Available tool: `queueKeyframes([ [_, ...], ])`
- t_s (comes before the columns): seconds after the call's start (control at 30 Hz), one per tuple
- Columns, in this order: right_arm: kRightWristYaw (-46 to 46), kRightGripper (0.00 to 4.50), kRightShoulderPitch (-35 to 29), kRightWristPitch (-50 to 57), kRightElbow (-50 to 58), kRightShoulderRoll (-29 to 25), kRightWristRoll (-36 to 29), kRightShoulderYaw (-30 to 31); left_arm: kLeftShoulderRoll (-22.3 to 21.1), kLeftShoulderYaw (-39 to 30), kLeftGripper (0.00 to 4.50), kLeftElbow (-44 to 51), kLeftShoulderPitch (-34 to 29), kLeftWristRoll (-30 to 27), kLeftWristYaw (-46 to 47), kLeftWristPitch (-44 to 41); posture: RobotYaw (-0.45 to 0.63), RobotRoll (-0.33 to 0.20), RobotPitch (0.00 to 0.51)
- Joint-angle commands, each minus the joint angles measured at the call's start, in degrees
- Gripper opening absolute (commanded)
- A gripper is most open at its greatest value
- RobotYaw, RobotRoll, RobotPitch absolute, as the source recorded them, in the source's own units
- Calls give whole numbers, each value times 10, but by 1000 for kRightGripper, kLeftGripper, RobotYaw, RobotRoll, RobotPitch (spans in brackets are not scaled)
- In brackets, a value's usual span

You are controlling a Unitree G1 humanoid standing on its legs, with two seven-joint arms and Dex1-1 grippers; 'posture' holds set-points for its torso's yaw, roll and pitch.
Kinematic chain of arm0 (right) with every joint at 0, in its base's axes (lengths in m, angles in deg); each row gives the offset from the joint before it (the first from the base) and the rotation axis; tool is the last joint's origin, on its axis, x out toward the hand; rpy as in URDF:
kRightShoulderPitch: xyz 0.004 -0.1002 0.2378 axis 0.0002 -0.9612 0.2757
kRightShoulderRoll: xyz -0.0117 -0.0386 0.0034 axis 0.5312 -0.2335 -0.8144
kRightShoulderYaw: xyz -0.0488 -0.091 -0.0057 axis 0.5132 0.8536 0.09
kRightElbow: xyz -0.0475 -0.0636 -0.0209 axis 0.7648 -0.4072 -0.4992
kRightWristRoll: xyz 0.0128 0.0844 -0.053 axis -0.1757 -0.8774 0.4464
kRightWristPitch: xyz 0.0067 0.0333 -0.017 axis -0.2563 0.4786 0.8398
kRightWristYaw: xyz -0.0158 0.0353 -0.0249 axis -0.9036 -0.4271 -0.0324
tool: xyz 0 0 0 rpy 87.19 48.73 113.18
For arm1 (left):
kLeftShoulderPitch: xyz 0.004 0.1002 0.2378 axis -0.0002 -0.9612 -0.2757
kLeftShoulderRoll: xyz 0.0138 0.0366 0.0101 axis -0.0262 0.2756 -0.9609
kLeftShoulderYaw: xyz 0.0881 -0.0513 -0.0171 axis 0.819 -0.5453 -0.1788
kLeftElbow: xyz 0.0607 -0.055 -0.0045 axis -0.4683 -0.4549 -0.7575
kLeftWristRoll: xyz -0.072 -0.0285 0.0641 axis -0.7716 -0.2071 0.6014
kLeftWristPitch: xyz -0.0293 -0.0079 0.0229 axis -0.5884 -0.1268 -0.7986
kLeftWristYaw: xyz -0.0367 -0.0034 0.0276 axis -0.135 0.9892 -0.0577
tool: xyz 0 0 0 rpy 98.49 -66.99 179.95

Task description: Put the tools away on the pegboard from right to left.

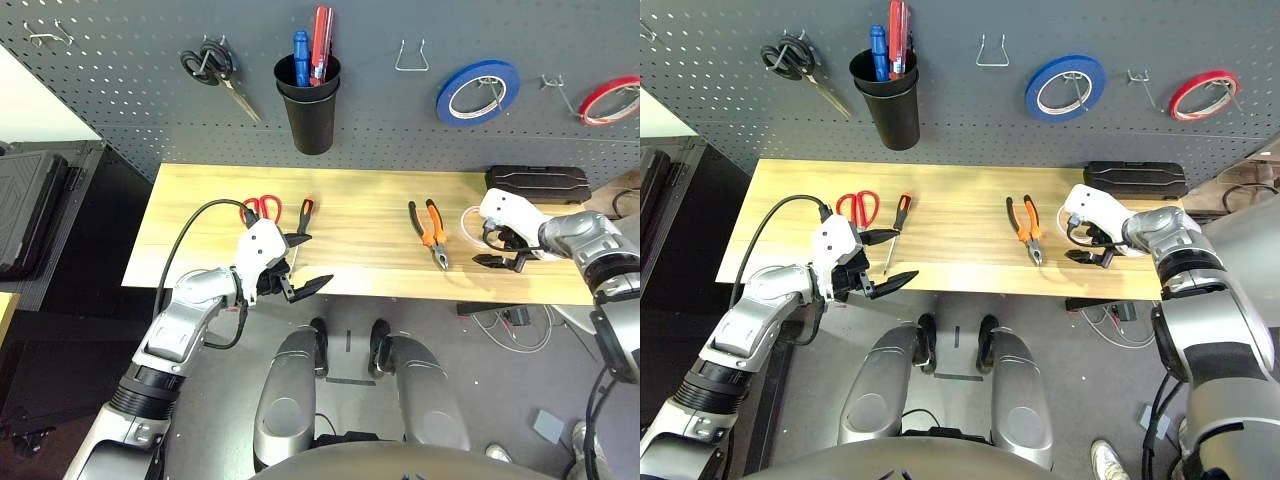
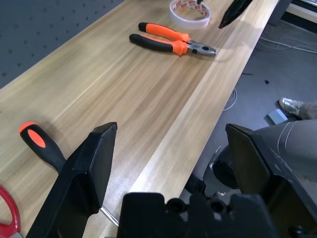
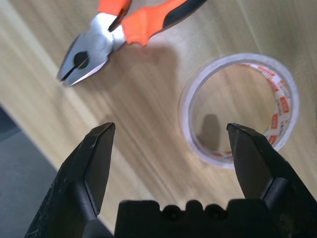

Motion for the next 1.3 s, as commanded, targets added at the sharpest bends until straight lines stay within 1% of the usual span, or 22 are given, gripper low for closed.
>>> queueKeyframes([
  [0.03,12,4500,-6,9,-15,7,13,8,-9,8,4483,13,-12,9,-4,-7,201,0,330],
  [0.2,27,4500,-14,32,-22,26,24,12,-16,5,4483,32,-23,8,-2,-18,217,0,349],
  [0.33,41,4500,-22,52,-26,34,25,10,-21,4,4483,44,-29,5,0,-25,224,0,352],
  [0.37,44,4138,-23,58,-27,35,24,8,-22,3,4500,46,-30,5,1,-27,225,0,352],
  [0.4,46,3933,-25,63,-27,36,23,8,-22,3,4500,47,-31,5,2,-29,227,0,352],
  [0.43,47,3630,-26,64,-27,36,23,8,-22,3,4500,48,-32,5,2,-29,227,0,352],
  [0.6,58,1799,-34,63,-26,36,22,6,-22,3,4500,53,-33,5,5,-35,225,0,349],
  [0.7,68,547,-37,56,-23,31,23,4,-20,4,4500,50,-29,6,6,-35,225,0,348],
  [0.73,71,230,-38,51,-21,29,23,3,-19,4,4500,49,-27,6,7,-35,225,0,348],
  [0.77,74,31,-40,47,-20,26,24,2,-18,5,4500,47,-26,7,8,-34,223,0,346],
  [1.1,113,31,-87,-23,10,-2,13,-12,-4,8,4500,34,-13,9,17,-25,222,0,336],
  [1.3,141,31,-116,-42,31,-10,-7,-30,6,11,4500,17,-3,14,19,-16,200,0,325],
])
